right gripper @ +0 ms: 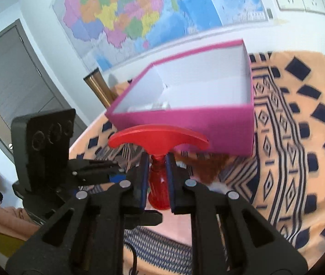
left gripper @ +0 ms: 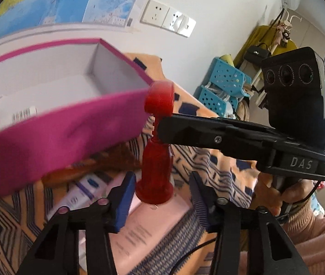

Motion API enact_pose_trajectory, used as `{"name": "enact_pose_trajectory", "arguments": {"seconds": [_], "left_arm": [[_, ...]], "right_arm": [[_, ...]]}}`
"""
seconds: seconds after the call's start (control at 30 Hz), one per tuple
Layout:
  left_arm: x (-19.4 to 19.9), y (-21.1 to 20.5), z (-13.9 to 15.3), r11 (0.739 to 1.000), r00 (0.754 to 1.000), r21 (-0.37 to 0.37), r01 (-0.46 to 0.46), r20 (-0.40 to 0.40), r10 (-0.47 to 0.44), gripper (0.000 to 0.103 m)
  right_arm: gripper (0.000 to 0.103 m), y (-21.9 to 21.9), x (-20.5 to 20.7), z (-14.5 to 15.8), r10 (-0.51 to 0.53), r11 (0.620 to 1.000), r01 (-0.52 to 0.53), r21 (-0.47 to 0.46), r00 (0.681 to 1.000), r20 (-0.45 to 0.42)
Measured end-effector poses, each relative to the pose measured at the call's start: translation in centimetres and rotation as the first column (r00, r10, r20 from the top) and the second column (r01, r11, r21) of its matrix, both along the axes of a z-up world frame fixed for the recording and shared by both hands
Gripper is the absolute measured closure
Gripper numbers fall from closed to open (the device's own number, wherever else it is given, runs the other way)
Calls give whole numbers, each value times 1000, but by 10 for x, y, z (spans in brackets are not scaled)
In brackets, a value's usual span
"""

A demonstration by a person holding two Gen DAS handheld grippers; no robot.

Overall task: Organize rigid objects
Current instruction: 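Lift the red tool and carry it over the magenta box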

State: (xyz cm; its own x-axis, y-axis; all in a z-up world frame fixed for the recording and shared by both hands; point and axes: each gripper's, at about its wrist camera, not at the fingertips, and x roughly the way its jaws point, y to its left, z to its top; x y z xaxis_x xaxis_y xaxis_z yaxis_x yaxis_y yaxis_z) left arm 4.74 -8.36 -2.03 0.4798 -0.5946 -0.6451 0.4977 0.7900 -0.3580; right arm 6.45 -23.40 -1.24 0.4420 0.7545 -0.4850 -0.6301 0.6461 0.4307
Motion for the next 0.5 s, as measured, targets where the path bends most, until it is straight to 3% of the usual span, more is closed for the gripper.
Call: {"name": "enact_pose_trajectory", "arguments": {"seconds": [0.5], "left_arm": [[45,3,65,995,987,60,-74,144,65,65]], "right_arm": [[88,5,47,57,-28,997,19,80,993,114]]}}
